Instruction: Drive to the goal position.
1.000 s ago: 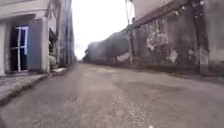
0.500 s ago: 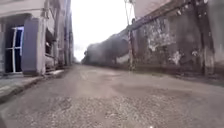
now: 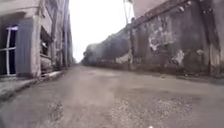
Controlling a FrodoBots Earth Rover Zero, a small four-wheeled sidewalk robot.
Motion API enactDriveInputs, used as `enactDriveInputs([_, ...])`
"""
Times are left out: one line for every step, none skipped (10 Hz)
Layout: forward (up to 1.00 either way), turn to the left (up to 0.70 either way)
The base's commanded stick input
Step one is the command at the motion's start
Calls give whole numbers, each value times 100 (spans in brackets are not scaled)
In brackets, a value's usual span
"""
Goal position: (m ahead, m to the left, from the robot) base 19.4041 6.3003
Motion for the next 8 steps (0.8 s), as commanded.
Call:
enactDriveInputs([50,0])
enactDriveInputs([50,0])
enactDriveInputs([50,0])
enactDriveInputs([50,0])
enactDriveInputs([50,0])
enactDriveInputs([50,0])
enactDriveInputs([50,0])
enactDriveInputs([50,0])
